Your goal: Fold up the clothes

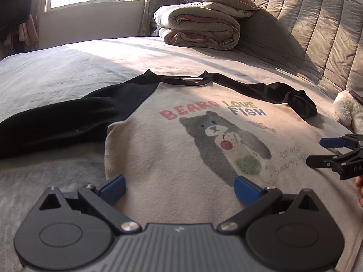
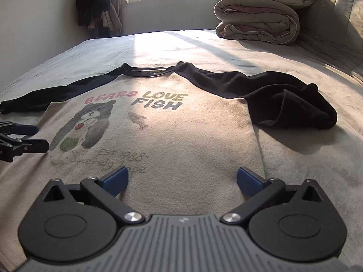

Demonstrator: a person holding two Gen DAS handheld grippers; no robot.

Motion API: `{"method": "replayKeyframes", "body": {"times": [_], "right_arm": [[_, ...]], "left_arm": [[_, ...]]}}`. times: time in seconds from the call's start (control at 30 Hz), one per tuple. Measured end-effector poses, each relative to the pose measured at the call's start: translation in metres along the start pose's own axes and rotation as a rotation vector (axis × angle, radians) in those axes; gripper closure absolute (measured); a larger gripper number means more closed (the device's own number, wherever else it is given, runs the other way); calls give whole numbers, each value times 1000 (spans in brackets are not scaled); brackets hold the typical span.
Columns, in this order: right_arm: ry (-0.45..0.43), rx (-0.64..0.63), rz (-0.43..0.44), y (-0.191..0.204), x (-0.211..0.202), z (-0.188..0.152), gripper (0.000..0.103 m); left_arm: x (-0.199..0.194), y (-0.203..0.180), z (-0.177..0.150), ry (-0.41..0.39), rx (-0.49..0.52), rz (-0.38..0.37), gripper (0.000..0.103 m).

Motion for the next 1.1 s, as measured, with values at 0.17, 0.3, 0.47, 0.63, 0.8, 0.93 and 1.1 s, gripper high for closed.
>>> {"method": "replayKeyframes", "body": {"times": [0.17,0.3,0.47,0.63,0.8,0.93,1.1], "right_arm": [[-6,-4,24,-3,-5,-3,0],[2,-18,13,-1,-7,-3,0],[12,-36,-1,1,-9,-3,0],[29,-62,-9,10,-9,1,0],[23,-95,77,58,2,40,0],[-21,-125,163,110,25,84,0],[-46,-153,269,177,71,127,0]], "left_arm": [[-4,-5,-3,9,61,7,1],[-5,-4,-2,19,70,17,1],[-7,4,2,42,36,63,1],[-16,37,-1,101,-55,142,1],[-34,96,8,134,-99,252,1],[-50,156,19,150,-148,337,1],[-68,236,28,188,-244,419,5]]}}
Point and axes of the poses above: each gripper's, at about its wrist camera, not at the fingertips, and x roughly the way its jaws point, y to its left, z to its top, the point moved 9 cm from there along x, roughly the way its jaws point, and after that the axes turned 15 degrees about x, right-handed, at the moved point
